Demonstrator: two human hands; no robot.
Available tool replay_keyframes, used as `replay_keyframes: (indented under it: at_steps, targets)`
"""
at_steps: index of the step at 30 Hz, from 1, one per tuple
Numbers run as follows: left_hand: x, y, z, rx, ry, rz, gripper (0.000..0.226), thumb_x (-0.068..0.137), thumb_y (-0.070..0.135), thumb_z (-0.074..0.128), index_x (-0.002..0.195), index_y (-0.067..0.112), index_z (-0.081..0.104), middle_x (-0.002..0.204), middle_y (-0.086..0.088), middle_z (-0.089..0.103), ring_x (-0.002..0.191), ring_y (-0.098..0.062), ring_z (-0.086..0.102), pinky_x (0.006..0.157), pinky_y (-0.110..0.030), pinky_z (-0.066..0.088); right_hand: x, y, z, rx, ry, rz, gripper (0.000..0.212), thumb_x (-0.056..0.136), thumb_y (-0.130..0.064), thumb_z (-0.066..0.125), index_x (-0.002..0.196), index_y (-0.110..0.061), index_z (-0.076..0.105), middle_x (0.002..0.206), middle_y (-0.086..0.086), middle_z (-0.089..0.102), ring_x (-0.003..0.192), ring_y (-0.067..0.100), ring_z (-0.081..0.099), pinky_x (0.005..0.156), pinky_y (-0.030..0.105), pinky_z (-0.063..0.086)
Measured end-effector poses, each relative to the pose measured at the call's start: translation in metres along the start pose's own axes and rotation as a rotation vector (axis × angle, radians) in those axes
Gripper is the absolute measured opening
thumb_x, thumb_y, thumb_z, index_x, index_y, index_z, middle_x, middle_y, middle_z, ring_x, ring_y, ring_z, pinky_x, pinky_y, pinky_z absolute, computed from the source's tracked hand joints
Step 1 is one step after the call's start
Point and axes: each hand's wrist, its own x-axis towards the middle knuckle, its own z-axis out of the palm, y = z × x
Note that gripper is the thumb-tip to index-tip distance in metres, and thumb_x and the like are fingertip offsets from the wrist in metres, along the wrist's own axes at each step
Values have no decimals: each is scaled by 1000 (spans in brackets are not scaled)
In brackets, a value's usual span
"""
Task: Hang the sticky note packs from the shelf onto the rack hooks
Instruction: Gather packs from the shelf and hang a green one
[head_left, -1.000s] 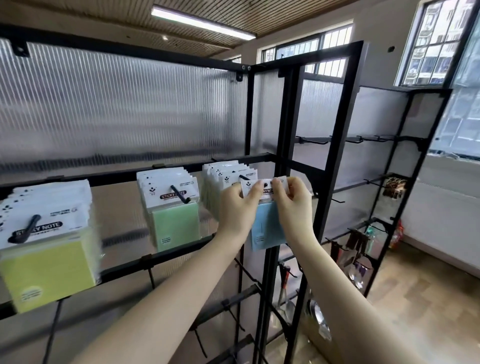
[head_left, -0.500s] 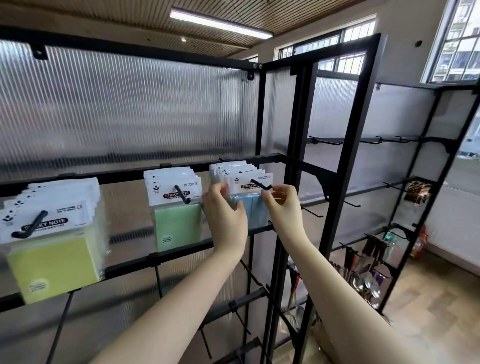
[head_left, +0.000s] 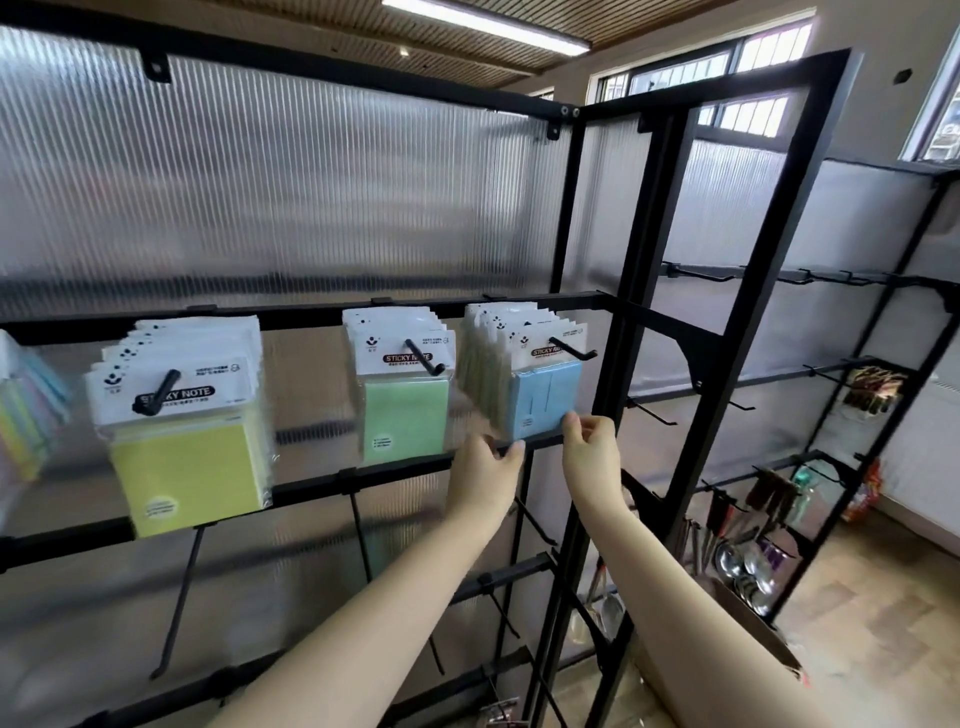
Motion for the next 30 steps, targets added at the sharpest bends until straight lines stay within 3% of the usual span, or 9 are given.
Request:
replay_keyframes:
  at_steps: [4, 8, 10, 12, 16, 19, 21, 25, 30]
  targets:
    - [-27, -25, -20, 110, -205, -32, 27, 97, 25, 50, 112, 5, 62, 111, -10, 66, 105, -25, 61, 90, -31, 46, -36, 19, 6, -95, -41, 56, 12, 98, -22, 42, 97, -12, 48, 93, 8, 61, 83, 25, 58, 69, 32, 43]
    - [-54, -40, -60, 222, -338, 48, 30, 98, 20, 48, 124, 8, 57, 123, -6, 61, 113, -17, 57, 86, -15, 40, -82, 22, 16, -210, -109, -51, 10, 98, -24, 44, 92, -18, 51, 86, -1, 59, 73, 12, 54, 56, 25, 35]
    - [-68, -47, -89, 301, -335, 126, 30, 98, 21, 48, 124, 12, 57, 125, -2, 61, 113, -13, 56, 89, -15, 40, -104, 14, 26, -280, -161, -134, 13, 98, -25, 45, 87, -22, 50, 80, -7, 57, 73, 12, 54, 56, 24, 35]
    - [-83, -54, -121, 380, -299, 184, 29, 98, 24, 47, 124, 16, 58, 122, 1, 62, 111, -14, 57, 95, -26, 45, -125, 1, 40, -362, -214, -213, 16, 98, -26, 45, 83, -24, 50, 80, -7, 57, 74, 12, 54, 58, 28, 35]
    - [-113, -76, -195, 535, -176, 223, 28, 97, 31, 45, 122, 25, 56, 119, 4, 63, 107, -19, 59, 90, -38, 50, -175, -28, 77, -397, -342, -269, 16, 98, -28, 45, 94, -18, 57, 94, -1, 60, 84, 18, 57, 70, 33, 45]
    - [-140, -96, -254, 592, -72, 221, 27, 98, 28, 44, 122, 23, 56, 121, 3, 60, 104, -17, 59, 83, -30, 47, -220, -52, 109, -396, -414, -308, 19, 97, -28, 45, 99, -16, 60, 102, 0, 61, 90, 19, 58, 80, 37, 50]
    - [-163, -112, -295, 604, -23, 197, 27, 99, 25, 44, 122, 20, 56, 121, 0, 60, 103, -17, 58, 80, -27, 46, -256, -68, 131, -386, -473, -346, 18, 97, -27, 46, 101, -16, 60, 103, 1, 62, 92, 19, 58, 78, 35, 49]
    - [-213, -145, -376, 678, 91, 107, 27, 99, 29, 42, 122, 25, 55, 122, 6, 60, 102, -13, 59, 80, -31, 50, -333, -96, 173, -385, -593, -499, 18, 96, -28, 50, 102, -15, 60, 96, -2, 59, 87, 18, 57, 67, 28, 41]
    - [-283, -182, -465, 689, 237, -54, 26, 98, 27, 44, 119, 26, 59, 118, 6, 63, 101, -14, 61, 82, -37, 52, -439, -131, 220, -308, -727, -656, 23, 97, -31, 49, 96, -10, 59, 93, 1, 59, 84, 22, 57, 70, 37, 49]
